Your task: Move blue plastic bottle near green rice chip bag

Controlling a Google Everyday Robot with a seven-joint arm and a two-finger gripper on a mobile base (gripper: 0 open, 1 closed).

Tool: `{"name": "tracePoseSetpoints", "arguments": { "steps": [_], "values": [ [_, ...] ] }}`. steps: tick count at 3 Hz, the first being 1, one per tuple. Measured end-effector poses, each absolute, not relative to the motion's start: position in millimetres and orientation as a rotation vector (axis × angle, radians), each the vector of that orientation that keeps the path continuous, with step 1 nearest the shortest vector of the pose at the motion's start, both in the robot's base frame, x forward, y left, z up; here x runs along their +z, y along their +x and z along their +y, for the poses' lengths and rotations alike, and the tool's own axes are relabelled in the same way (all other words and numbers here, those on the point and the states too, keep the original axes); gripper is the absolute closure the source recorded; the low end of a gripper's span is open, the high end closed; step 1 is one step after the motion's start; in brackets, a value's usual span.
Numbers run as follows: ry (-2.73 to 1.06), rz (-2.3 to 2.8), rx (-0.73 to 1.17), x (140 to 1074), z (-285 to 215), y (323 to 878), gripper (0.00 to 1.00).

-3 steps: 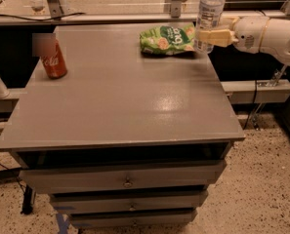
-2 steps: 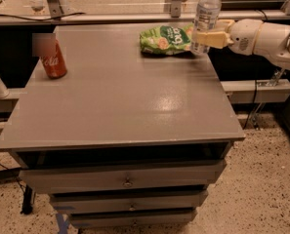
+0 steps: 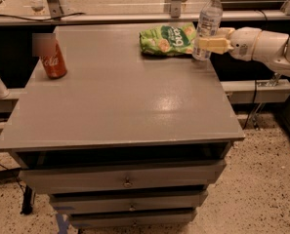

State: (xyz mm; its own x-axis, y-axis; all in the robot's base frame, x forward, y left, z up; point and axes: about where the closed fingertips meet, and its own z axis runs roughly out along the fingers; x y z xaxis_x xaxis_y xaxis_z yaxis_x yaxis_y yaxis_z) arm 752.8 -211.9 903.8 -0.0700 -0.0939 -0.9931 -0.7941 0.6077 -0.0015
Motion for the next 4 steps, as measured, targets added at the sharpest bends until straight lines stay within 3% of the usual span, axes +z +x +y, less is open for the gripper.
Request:
{"name": "tracePoseSetpoints", "arguments": {
  "steps": [4],
  "values": [
    [-0.725, 1.571, 0.763, 870.4, -206.0, 746.0, 1.00]
  ]
}}
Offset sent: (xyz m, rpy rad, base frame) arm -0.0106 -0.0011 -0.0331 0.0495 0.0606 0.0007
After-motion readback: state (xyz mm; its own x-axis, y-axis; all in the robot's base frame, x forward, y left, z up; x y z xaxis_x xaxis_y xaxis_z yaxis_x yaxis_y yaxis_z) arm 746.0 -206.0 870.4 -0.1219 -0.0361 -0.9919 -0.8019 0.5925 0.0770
